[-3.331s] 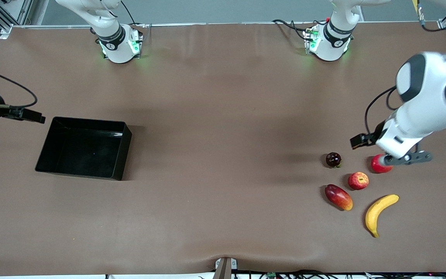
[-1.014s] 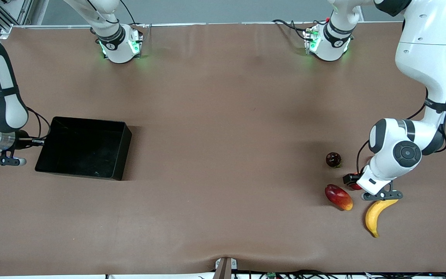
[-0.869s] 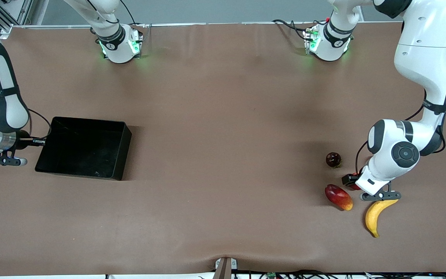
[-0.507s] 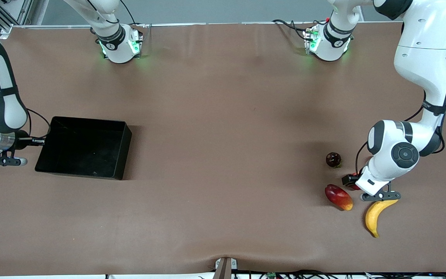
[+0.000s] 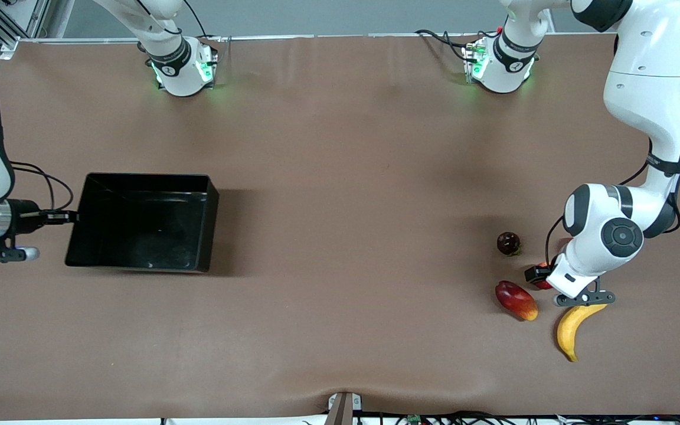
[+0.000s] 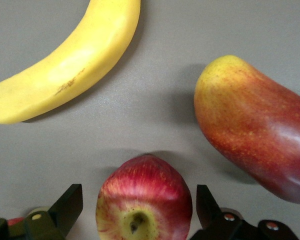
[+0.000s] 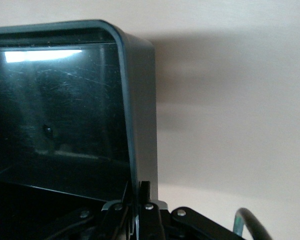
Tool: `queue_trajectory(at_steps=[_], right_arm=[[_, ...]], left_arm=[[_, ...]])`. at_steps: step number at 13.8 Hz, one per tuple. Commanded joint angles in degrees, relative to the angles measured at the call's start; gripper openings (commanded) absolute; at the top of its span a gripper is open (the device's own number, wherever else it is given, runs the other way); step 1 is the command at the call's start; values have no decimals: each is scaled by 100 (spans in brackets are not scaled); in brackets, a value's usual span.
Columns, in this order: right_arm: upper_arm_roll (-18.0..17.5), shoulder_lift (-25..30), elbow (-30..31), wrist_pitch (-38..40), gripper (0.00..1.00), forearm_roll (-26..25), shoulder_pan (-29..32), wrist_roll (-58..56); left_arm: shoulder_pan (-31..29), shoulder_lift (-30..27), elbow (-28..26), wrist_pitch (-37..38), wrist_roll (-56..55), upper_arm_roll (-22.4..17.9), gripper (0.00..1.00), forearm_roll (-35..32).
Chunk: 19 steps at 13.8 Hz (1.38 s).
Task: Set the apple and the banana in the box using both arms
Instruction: 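Slide the black tray toward the fruit with the right gripper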
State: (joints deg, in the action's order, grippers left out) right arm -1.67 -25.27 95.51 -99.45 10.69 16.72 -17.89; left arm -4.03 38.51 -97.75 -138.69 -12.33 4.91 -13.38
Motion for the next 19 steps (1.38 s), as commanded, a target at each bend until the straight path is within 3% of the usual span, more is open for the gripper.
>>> queue_trajectory(at_steps=[1,7,11,12,15,16,17,19], right_arm=[[9,49,-24,215,0,301,-440,433],[18,40,99,110,0,1091,-1890,2024],[18,-65,117,-372,0,1145,-2865,2641],[18,-205,161,-591,0,1241,-3076,2668],[18,-372,179,-1005,0,1627,-3421,2747],[26,-451,222,-1250,0,1759,-3613,2878],[26,-496,249,-1549,0,1778,-3841,3166],[18,-627,205,-1980,0,1866,-4210,3730]], left_arm=[[-10,-2,-42,-44,29,19,100,108],[-10,-2,-51,-27,-15,19,100,178],[-10,-11,-95,-27,-15,28,100,187],[-10,-11,-104,-27,20,28,95,187],[25,-19,-104,-27,46,37,53,178],[42,-46,-104,0,64,37,21,178],[60,-98,-104,35,47,37,0,178],[130,-317,-104,349,29,45,0,178]])
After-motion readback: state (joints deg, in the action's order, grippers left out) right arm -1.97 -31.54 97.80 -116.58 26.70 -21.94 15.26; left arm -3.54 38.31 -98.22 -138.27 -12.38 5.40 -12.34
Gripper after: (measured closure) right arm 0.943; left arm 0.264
